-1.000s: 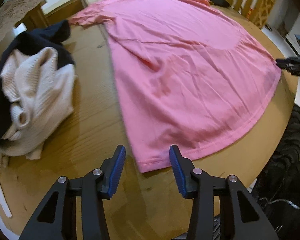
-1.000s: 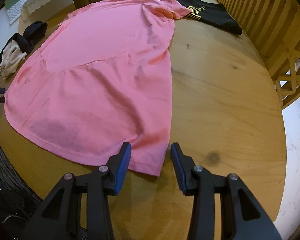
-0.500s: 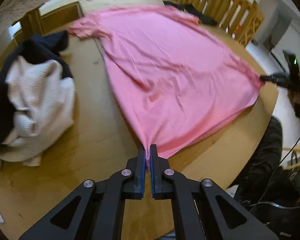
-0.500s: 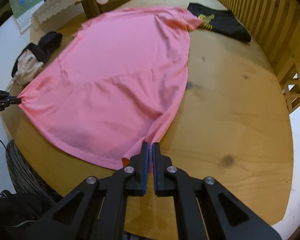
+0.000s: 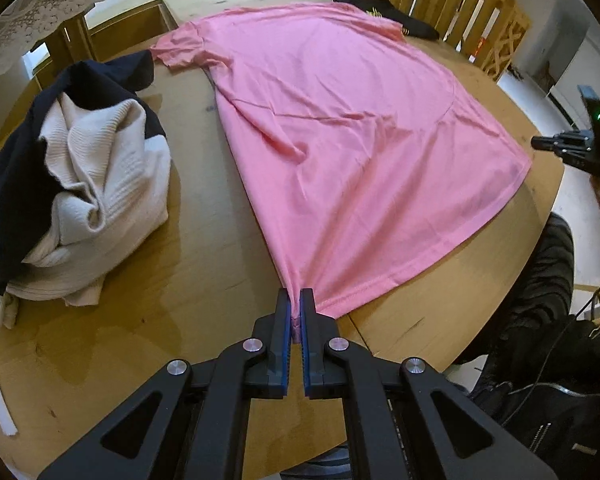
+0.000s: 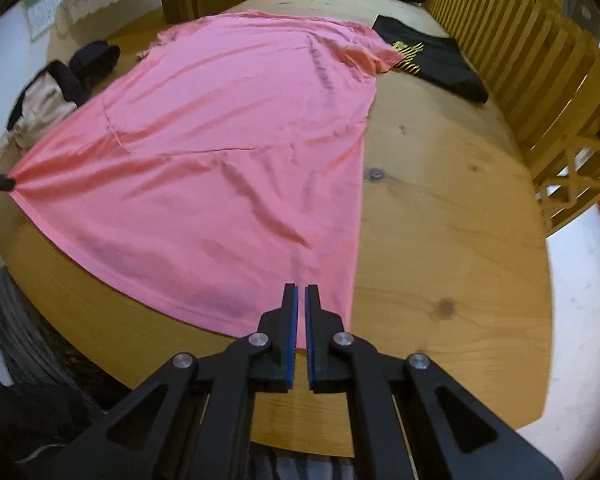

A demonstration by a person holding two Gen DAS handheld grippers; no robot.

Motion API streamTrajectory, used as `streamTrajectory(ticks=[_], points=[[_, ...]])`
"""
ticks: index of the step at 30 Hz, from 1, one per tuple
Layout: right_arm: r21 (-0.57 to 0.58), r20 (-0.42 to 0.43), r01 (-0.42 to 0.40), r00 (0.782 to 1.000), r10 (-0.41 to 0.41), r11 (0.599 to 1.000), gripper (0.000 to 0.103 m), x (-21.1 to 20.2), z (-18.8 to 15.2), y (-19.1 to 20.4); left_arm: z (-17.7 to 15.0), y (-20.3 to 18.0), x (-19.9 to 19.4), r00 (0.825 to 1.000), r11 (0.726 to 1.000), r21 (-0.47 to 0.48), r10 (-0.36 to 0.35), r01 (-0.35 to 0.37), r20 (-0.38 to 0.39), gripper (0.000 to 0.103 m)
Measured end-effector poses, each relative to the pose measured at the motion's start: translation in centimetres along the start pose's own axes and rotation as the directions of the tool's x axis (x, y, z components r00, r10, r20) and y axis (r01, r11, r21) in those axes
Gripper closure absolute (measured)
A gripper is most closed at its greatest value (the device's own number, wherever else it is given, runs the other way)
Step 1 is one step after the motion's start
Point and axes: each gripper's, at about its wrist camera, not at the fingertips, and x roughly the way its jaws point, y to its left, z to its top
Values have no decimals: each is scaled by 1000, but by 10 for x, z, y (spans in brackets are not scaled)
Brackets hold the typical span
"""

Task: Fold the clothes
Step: 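Grasp the pink garment hem with both grippers and pull it taut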

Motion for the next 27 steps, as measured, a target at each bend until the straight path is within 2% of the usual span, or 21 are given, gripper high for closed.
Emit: streamTrajectory(ticks=[3,6,15,21,27], points=[[-20,10,54,998,-54,998,99,-2,1,3,0,-1,3,1000,1000,0,2,-2,-12,99],[-23,7,66,998,-66,998,99,-1,1,4,-1,0,3,1000,1000,-2,11,-11,-23,99],[-15,9,16,1000,-15,1000,99,11,-1,1,0,-2,9,998,1000,6,24,-24,-50,99],[16,-22,-135,991,136,991,99,39,2,-4,0,1,14,998,1000,-4,24,-24,-56,99],[-5,-58,-125,991,125,992,99,52,4,-6,-4,-2,20,998,1000,-12,-3,3,-69,99]])
